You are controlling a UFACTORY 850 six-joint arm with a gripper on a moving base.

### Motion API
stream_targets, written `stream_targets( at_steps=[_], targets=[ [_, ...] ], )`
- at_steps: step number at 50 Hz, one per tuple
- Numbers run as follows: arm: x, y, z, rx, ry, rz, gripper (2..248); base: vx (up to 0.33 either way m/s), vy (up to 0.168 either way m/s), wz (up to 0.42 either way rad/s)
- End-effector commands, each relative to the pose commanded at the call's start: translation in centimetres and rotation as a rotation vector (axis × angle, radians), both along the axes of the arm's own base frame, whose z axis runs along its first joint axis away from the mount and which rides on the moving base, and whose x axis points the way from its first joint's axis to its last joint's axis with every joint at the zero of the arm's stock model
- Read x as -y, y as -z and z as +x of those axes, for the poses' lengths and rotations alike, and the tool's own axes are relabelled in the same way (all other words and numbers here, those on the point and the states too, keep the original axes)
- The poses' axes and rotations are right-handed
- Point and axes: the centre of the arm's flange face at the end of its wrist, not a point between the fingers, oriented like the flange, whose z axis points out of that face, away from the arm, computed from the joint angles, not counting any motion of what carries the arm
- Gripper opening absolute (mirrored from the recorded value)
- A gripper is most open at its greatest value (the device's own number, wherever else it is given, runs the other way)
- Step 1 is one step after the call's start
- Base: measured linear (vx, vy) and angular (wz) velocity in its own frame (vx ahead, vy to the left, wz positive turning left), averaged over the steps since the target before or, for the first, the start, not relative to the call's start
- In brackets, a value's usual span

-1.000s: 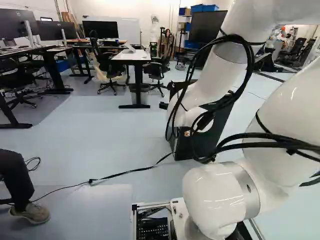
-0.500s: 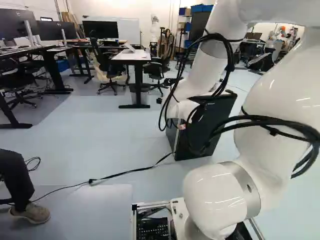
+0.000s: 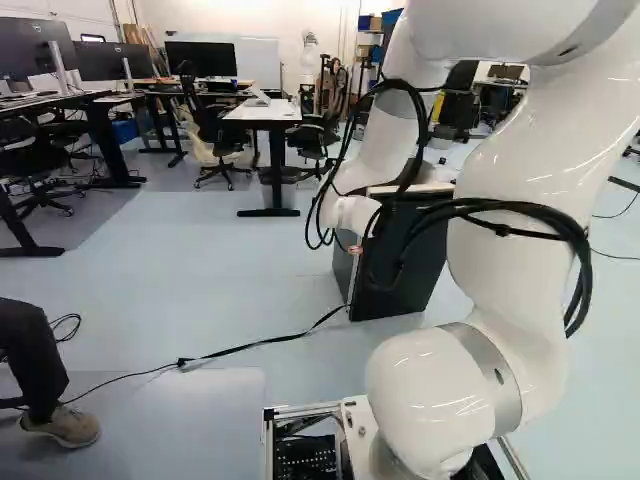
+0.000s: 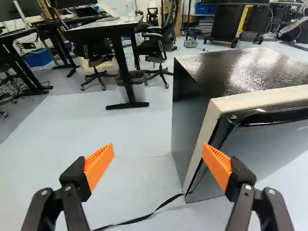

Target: Open the fridge door

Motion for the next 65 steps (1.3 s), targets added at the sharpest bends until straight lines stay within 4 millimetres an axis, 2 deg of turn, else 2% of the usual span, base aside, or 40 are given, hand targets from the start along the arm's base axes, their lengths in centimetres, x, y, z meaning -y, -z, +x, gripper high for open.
stream_targets(
  at_steps=[12, 36, 65],
  targets=[
    [0.3, 1.4, 1.3, -0.024, 0.064, 0.016, 247, 0.000, 0.000, 0.000],
    [1.3, 4.1, 2.6, -0.058, 0.213, 0.045, 247, 0.000, 0.000, 0.000],
    [2.8, 4.3, 3.5, -0.018, 0.409, 0.079, 247, 0.000, 0.000, 0.000]
  ],
)
